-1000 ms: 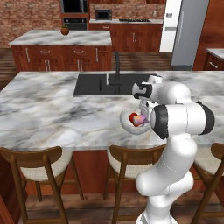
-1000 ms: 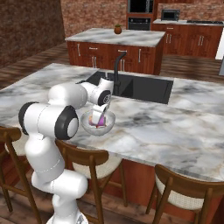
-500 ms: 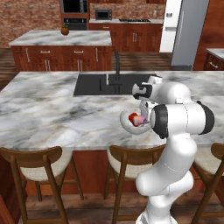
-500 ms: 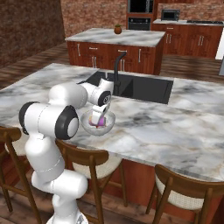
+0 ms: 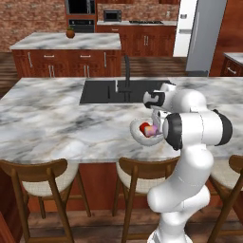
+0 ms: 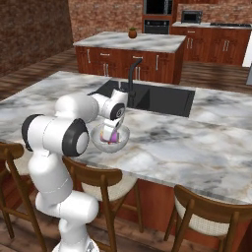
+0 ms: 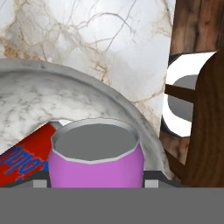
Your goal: Open the fridge, grab two sodas, and place both sodas inside the bowl with ice on the dining counter.
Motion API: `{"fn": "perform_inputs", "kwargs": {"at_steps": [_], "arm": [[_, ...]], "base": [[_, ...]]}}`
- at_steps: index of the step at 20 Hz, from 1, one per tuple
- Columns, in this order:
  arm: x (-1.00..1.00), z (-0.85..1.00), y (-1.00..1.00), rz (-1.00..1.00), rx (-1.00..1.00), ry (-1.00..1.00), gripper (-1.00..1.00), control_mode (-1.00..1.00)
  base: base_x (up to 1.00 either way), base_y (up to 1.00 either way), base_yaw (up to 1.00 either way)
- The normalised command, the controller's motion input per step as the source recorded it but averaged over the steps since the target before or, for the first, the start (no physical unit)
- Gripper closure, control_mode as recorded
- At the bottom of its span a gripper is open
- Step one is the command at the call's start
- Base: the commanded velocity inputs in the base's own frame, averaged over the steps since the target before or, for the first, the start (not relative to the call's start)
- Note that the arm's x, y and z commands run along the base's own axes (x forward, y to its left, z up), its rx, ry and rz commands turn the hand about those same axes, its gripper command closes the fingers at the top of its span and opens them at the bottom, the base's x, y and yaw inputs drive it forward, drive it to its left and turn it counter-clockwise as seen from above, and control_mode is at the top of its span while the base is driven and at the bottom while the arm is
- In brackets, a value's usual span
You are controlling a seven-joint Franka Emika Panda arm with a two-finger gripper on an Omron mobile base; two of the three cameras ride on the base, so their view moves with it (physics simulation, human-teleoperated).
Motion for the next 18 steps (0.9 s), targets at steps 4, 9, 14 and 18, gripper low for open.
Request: {"fn": "perform_inputs", "kwargs": {"at_steps": [4,9,14,18], "arm": [[0.0,-0.06,0.01,0.0,0.0,-0.01,-1.0,-1.0],[-0.02,0.0,0.0,0.0,0.02,-0.08,-1.0,-1.0],[-0.2,0.1,0.0,0.0,0.01,-0.11,-1.0,-1.0],[-0.22,0.44,0.0,0.0,0.0,-0.17,-1.0,-1.0]], "base": [[0.0,0.0,0.0],[0.0,0.0,0.0],[0.0,0.0,0.0],[0.0,0.0,0.0]]}}
